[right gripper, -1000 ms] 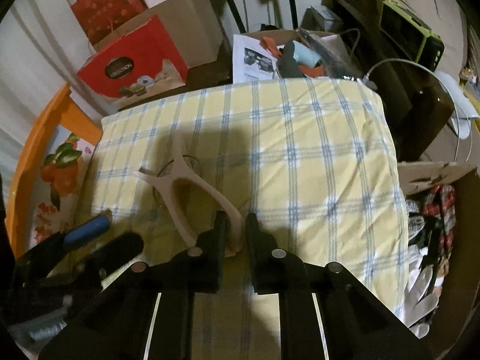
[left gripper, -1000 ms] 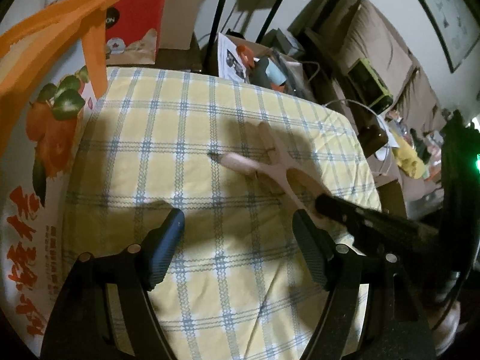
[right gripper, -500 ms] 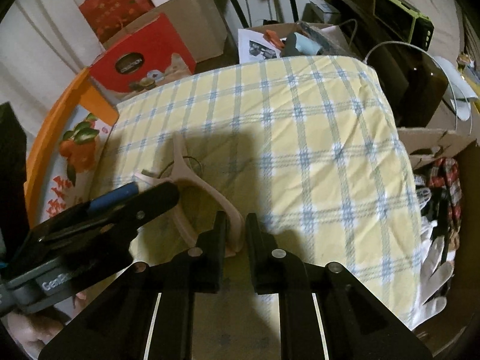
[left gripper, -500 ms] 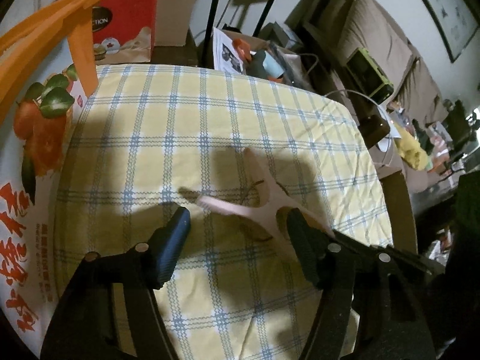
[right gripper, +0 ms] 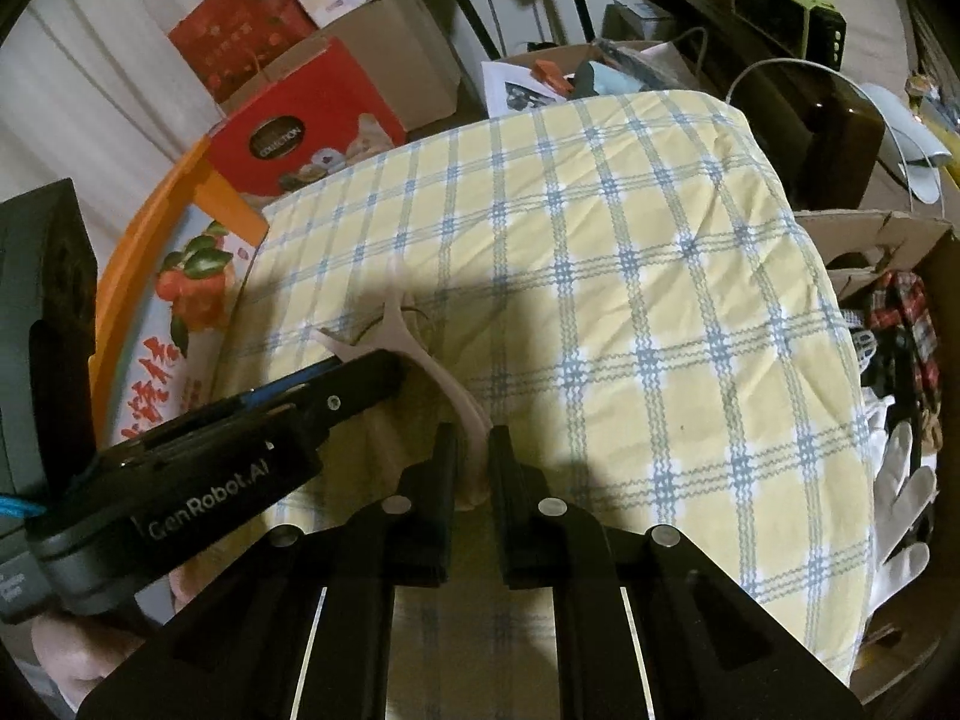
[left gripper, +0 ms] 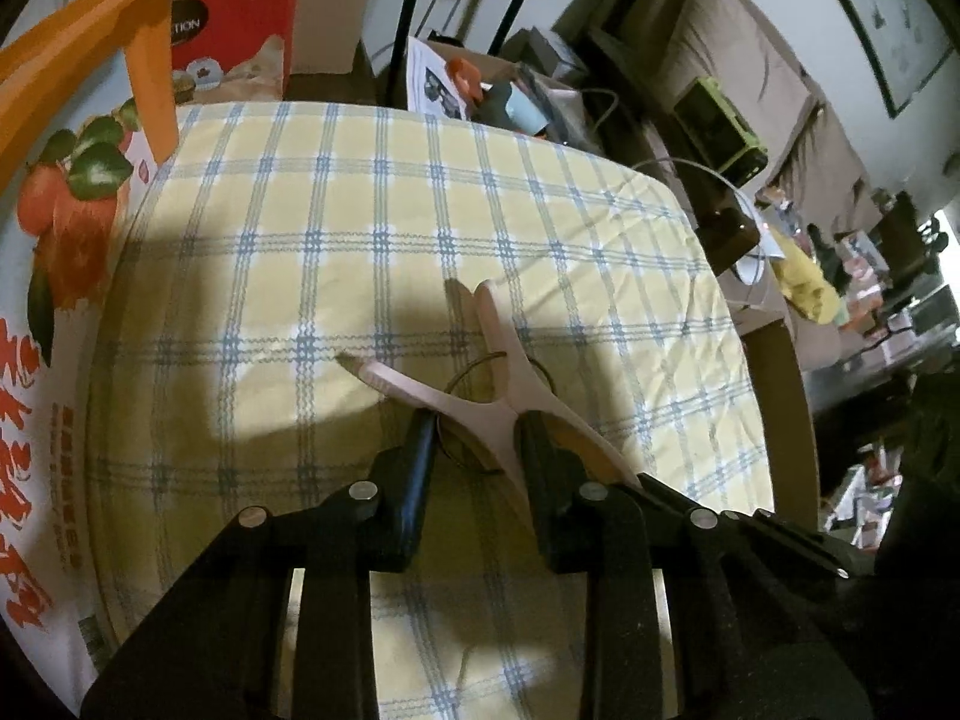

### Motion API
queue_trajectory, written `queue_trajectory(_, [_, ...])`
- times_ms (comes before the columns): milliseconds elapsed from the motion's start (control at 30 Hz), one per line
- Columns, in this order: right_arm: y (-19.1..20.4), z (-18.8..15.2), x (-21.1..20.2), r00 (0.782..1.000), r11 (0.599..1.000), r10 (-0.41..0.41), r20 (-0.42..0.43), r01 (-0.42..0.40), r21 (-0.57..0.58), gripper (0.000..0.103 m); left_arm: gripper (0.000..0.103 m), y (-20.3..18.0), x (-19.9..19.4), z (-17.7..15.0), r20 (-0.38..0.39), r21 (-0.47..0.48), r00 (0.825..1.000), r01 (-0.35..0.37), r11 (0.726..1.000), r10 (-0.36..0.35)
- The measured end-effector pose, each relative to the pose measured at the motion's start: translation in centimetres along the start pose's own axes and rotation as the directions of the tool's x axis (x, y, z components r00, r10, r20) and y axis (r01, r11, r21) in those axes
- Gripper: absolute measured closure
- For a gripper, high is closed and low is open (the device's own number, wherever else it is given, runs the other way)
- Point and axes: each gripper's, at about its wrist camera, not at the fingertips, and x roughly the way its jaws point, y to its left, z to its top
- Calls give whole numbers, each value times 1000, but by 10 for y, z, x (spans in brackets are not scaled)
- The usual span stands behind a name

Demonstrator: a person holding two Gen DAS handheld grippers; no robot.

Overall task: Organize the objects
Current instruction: 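Carry the pink clip with the right gripper over the orange basket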

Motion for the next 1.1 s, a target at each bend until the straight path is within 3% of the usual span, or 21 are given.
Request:
queue_trajectory(300, [7, -4, -23, 999, 1000, 13, 41, -13, -4, 94, 78, -2, -27, -1, 41, 4, 998, 37, 999, -37])
queue_trajectory(667, [52, -4, -72, 991, 997, 32, 129, -23, -72, 94, 78, -4, -96, -1, 166, 22, 985, 37, 999, -41])
queue_trajectory(867, [93, -7, -87, 986, 990, 43, 163, -20, -142, 94, 78, 18, -138, -3, 227, -1, 973, 41, 999, -40])
queue_trajectory(1100, [136, -13, -83, 985, 978, 96, 143, -67, -199, 94, 78, 58, -173, -17, 269, -40, 963, 26, 999, -15])
